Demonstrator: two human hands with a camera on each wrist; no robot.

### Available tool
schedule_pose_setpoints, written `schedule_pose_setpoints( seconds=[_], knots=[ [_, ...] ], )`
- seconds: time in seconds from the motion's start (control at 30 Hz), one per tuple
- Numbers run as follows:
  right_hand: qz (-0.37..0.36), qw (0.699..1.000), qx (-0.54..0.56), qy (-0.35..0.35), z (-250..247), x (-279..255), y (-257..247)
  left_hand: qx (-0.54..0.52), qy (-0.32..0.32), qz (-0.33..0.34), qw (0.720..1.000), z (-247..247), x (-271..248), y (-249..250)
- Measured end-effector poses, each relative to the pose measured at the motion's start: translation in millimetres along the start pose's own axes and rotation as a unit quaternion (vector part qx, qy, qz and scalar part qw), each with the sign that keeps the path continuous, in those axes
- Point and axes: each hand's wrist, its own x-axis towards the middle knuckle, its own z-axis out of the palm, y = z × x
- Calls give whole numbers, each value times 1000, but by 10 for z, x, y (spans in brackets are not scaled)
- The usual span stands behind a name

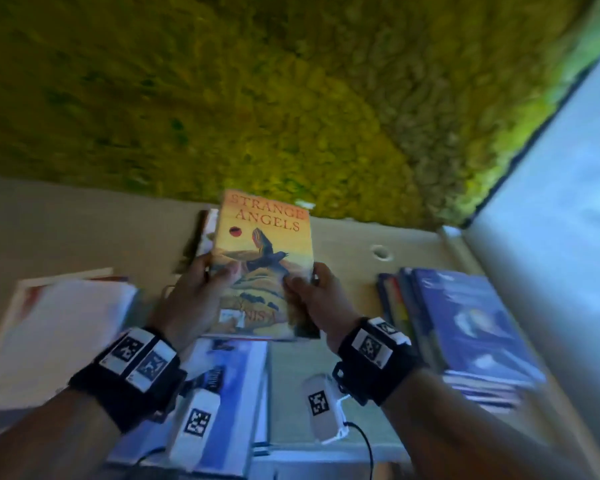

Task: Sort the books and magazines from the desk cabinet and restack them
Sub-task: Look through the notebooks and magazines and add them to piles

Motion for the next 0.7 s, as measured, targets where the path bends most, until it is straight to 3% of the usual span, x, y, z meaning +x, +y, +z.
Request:
schedule_pose_setpoints(
  seconds=[0.17,0.33,0.5,0.63,0.7],
  knots=[
    [6,992,-43,121,-1753,-324,-44,24,-139,64,988,1630,-34,177],
    [63,973,-108,193,-2929,-638,4,22,-226,35,973,2836,0,85],
    [112,959,-162,204,-3290,-684,306,96,-232,-12,968,3379,110,-299],
    [144,955,-208,154,-3308,-618,428,109,-211,-26,971,3428,-15,-488],
    [128,938,-275,170,-3327,-600,386,97,-209,-28,973,3410,-50,-467]
  ],
)
